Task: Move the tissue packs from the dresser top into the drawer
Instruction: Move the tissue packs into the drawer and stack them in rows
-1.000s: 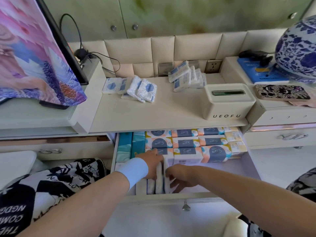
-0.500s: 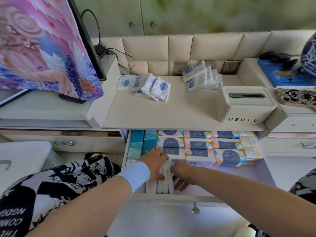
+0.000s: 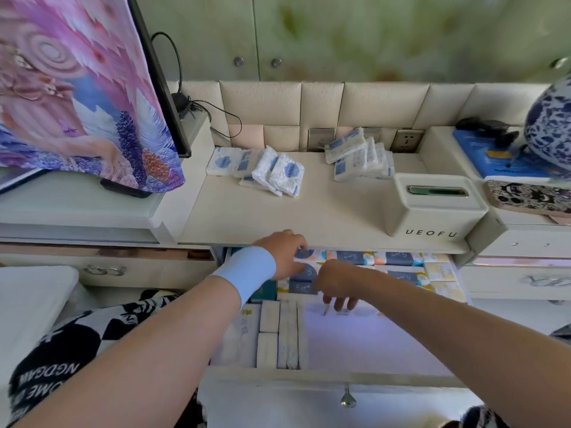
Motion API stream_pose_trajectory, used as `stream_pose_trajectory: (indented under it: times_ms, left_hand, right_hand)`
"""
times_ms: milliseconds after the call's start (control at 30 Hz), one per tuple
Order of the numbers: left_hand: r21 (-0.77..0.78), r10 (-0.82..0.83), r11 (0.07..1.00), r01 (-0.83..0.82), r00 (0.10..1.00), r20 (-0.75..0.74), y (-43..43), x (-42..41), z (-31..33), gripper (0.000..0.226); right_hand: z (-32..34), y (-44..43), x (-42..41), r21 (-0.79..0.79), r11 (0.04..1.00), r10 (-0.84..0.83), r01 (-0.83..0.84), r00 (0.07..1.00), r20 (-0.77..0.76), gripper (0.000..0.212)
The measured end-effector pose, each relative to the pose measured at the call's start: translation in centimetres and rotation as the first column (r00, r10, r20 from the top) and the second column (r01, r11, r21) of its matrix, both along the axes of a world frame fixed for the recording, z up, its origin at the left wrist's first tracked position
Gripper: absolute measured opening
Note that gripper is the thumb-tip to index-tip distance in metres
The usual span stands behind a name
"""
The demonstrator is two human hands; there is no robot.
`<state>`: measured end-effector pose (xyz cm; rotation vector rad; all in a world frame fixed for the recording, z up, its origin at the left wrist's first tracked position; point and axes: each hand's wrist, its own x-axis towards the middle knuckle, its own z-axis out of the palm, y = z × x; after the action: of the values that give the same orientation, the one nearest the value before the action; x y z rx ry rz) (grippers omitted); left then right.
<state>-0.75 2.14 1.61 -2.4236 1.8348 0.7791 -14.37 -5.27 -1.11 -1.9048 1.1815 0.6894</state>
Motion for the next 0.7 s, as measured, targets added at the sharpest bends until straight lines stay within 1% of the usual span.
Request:
stream_pose_trajectory:
  times_ms: [100, 167, 233, 333, 467, 533, 633, 700]
  left_hand:
    - [-0.097, 0.062, 0.993, -0.064, 0.998, -0.023, -2.1, 1.8, 1.9, 0.051]
    - [-0.161, 0.095, 0.982, -0.097, 0.995, -0.021, -3.5, 3.2, 3.0, 0.051]
    - [-0.204, 0.127, 0.971, -0.126, 0.992, -0.01, -5.0, 4.7, 3.7, 0.051]
    - [-0.233, 0.185, 0.958, -0.167, 0.981, 0.059, -7.6, 7.1, 4.0, 0.051]
    - [-0.26, 0.242, 0.945, -0.199, 0.959, 0.145, -11.9, 10.4, 3.5, 0.052]
    - [-0.281, 0.263, 0.937, -0.208, 0.949, 0.172, -14.1, 11.8, 3.2, 0.055]
    - [-0.271, 0.338, 0.918, -0.288, 0.928, 0.158, -17.1, 13.6, 2.4, 0.062]
    - [-0.213, 0.386, 0.912, -0.351, 0.91, 0.154, -18.7, 14.5, 1.4, 0.068]
  right_hand:
    - [2.9, -3.7, 0.9, -0.142, 0.986, -0.059, 0.086, 0.981, 0.186, 0.027]
    - [4.8, -6.3, 1.6, -0.283, 0.95, -0.063, 0.136, 0.966, 0.252, 0.024]
    - [6.1, -8.9, 2.4, -0.421, 0.894, -0.034, 0.154, 0.96, 0.278, 0.022]
    - [6.9, -12.5, 3.4, -0.555, 0.82, 0.012, 0.14, 0.965, 0.262, 0.023]
    - [6.4, -17.6, 5.4, -0.656, 0.753, 0.067, 0.059, 0.984, 0.166, 0.041]
    - [5.5, -20.4, 6.9, -0.721, 0.69, 0.069, 0.063, 0.986, 0.152, 0.047]
    - [4.7, -24.2, 9.0, -0.791, 0.599, 0.001, 0.123, 0.988, 0.155, 0.055]
    - [4.2, -26.6, 10.0, -0.784, 0.599, -0.077, 0.162, 0.986, 0.146, 0.064]
